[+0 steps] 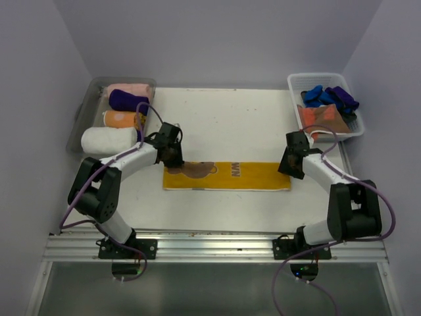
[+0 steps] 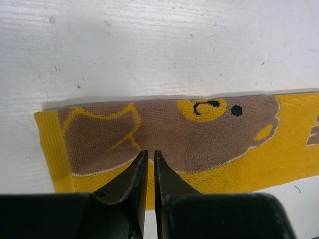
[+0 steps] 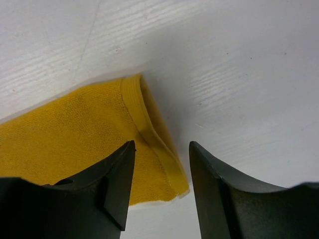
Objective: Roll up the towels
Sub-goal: Fold the towel
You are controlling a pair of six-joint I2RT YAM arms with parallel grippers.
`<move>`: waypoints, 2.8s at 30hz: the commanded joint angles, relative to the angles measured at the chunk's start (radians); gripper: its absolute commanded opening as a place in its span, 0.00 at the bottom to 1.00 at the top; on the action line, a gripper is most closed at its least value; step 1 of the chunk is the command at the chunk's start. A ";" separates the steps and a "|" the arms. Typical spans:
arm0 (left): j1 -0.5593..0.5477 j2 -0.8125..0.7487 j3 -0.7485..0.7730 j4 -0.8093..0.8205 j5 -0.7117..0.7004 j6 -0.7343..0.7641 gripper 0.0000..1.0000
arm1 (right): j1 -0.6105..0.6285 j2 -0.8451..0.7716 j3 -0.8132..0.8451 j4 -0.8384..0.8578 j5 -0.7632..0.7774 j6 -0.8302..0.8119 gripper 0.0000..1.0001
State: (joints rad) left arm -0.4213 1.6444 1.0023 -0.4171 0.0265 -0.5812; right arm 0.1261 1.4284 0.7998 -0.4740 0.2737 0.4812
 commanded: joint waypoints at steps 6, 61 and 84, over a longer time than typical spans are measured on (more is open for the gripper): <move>-0.004 -0.014 -0.007 -0.015 -0.060 0.030 0.13 | -0.026 0.096 0.015 0.017 -0.120 -0.026 0.54; -0.034 0.055 -0.171 0.172 0.099 -0.003 0.11 | 0.658 0.091 0.499 -0.157 0.033 0.218 0.00; -0.034 0.058 -0.197 0.190 0.112 -0.012 0.11 | 0.787 0.543 0.799 -0.075 -0.087 0.235 0.00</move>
State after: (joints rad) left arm -0.4416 1.6604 0.8501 -0.1848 0.1471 -0.5911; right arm 0.9035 1.9533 1.5433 -0.5774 0.2062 0.6930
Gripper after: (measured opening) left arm 0.111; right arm 0.033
